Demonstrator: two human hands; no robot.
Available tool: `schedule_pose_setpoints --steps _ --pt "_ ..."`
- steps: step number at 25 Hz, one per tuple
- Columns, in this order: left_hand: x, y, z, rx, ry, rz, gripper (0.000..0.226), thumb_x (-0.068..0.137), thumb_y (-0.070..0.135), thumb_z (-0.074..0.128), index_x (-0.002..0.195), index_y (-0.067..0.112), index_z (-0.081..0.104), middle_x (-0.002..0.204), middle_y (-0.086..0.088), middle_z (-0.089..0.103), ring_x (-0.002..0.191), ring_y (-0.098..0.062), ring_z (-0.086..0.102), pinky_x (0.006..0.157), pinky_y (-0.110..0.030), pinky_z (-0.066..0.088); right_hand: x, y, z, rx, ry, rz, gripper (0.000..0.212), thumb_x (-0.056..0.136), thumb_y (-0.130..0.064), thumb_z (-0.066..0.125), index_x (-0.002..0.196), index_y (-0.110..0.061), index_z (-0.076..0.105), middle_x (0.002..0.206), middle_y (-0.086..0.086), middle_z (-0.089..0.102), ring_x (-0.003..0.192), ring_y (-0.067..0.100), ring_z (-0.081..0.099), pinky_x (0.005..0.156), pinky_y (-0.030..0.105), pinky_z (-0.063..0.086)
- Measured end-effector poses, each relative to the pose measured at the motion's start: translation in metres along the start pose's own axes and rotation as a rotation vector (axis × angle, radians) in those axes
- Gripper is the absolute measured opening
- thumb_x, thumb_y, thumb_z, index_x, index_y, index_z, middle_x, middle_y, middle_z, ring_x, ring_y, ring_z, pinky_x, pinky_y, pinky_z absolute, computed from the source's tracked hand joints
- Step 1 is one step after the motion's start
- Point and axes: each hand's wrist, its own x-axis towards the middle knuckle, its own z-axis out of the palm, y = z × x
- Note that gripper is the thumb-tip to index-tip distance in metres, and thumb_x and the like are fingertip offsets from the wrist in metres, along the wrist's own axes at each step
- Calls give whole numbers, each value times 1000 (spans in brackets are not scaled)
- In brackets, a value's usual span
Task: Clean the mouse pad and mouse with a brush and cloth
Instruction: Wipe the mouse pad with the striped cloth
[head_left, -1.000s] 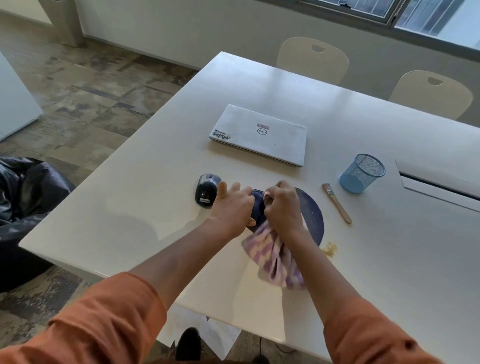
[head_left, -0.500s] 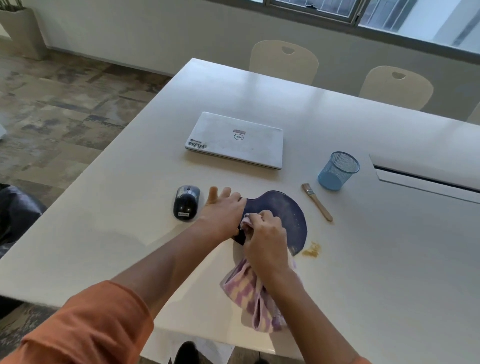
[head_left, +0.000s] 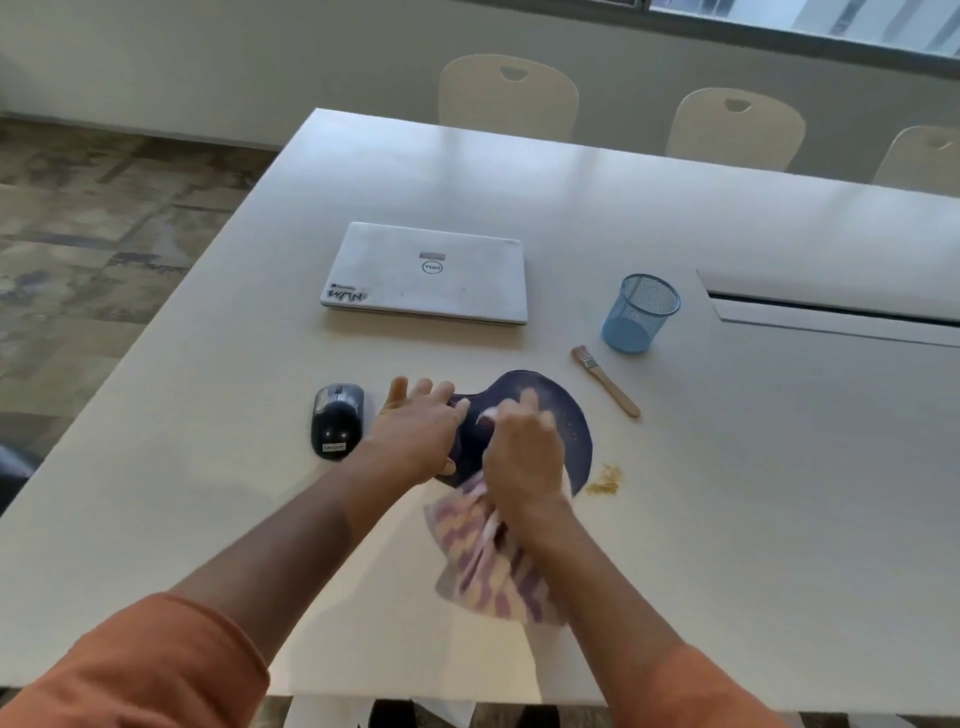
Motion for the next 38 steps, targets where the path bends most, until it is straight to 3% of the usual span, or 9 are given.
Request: schedule_pose_setpoints --steps 3,6,10,14,19,23,26,29,38 --pt "1 -2 -1 38 -3 24 75 89 49 70 154 29 40 134 -1 43 126 -27 41 103 -46 26 14 8 -2 -20 18 -65 23 92 -4 68 104 -18 81 108 13 64 84 34 69 68 40 57" --pt "2 2 -6 49 29 49 53 91 36 67 142 27 53 126 -2 45 120 -27 42 100 -44 28 51 9 -5 -26 10 150 27 101 -7 57 116 -14 79 119 13 60 102 37 67 79 40 53" --pt "4 1 -13 39 10 60 46 86 43 71 127 25 62 118 -2 46 117 -27 44 100 -43 29 2 7 2 -33 -22 27 17 97 -11 71 111 -14 80 121 8 66 96 33 68 71 35 51" --pt "3 3 -15 44 33 80 31 91 30 65 121 21 64 111 -2 43 116 -26 46 101 -42 29 63 5 -8 -22 29 241 19 99 -5 60 109 -6 77 119 13 62 103 40 67 81 41 55" --pt "4 1 -13 23 19 94 37 87 38 73 119 22 64 115 -1 46 117 -25 47 100 -42 30 -20 5 -8 -24 -13 121 14 92 -6 74 105 -9 78 111 7 66 94 33 67 70 34 45" --pt "6 0 -13 24 57 116 25 93 29 63 116 21 66 104 0 38 114 -26 47 98 -42 29 50 -2 -13 -6 31 278 13 97 -5 65 107 -1 73 114 17 66 104 44 66 81 43 52" --pt "5 1 -14 22 48 110 28 89 31 67 116 22 67 110 -1 45 115 -26 48 99 -41 29 4 -12 -2 -31 32 205 22 97 -5 66 110 -15 80 116 8 65 100 36 65 78 41 53" --pt "4 0 -13 19 37 107 34 88 38 71 118 23 67 117 -1 49 116 -26 48 99 -42 29 -19 -4 -12 -43 -18 181 10 93 -8 73 103 -8 77 109 8 66 94 34 66 71 38 47" --pt "2 -1 -14 16 17 100 30 87 34 70 115 22 67 106 1 39 114 -26 46 99 -44 27 -11 -5 -15 -92 10 260 20 92 -16 78 110 -8 75 113 9 66 99 33 70 78 37 53"
